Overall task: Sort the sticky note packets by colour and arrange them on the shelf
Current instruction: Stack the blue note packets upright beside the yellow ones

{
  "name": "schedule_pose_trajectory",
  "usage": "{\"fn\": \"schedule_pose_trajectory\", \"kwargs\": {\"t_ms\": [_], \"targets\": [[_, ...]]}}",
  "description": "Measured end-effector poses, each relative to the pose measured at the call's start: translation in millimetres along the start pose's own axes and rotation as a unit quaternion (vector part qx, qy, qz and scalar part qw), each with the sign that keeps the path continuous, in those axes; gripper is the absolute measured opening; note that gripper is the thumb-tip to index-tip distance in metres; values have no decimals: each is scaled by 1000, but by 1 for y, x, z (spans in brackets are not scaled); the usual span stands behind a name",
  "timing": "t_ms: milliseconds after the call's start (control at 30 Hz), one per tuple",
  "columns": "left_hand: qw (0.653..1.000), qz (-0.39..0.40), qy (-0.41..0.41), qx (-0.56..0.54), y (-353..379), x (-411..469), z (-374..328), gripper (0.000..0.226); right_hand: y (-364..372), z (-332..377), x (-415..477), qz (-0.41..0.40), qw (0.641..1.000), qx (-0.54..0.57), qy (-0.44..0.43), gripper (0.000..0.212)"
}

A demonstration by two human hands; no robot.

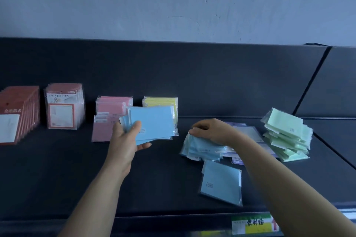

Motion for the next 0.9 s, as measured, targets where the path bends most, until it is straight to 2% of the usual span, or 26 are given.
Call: {"fn": "schedule_pose_trajectory", "kwargs": {"t_ms": [167,300,433,500,567,700,800,867,900], "targets": [[1000,4,4,-9,11,-3,0,23,9,-1,-24,6,999,39,-7,34],[1000,9,9,-20,17,-7,1,18,13,1,-32,0,1000,0,-22,35],[1000,8,15,-16,20,-8,-1,16,4,-4,-35,-5,999,20,34,45],[1000,10,19,-14,22,-8,-1,17,-1,-7,-34,-3,999,-16,49,49],[1000,14,20,-12,26,-9,-2,20,-7,-9,-36,1,996,-44,72,45],[999,30,31,-9,41,-8,-6,19,-15,-23,-36,-18,992,-29,119,40],[998,55,37,5,55,-3,-8,17,-14,-34,-29,-29,991,36,128,29],[996,81,40,12,68,-2,-11,17,-15,-40,-20,-39,970,202,126,29],[994,96,42,13,75,-1,-13,19,-15,-37,-18,-30,956,274,97,31]]}}
Point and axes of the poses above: each hand's wrist, its own x-axis towards the middle knuckle, its own y-axis out of the palm, z = x × y, the point moved 5 cm from there along x, towards the middle knuckle, and after that the axes turned 3 degrees about y, right-handed, at the moved point
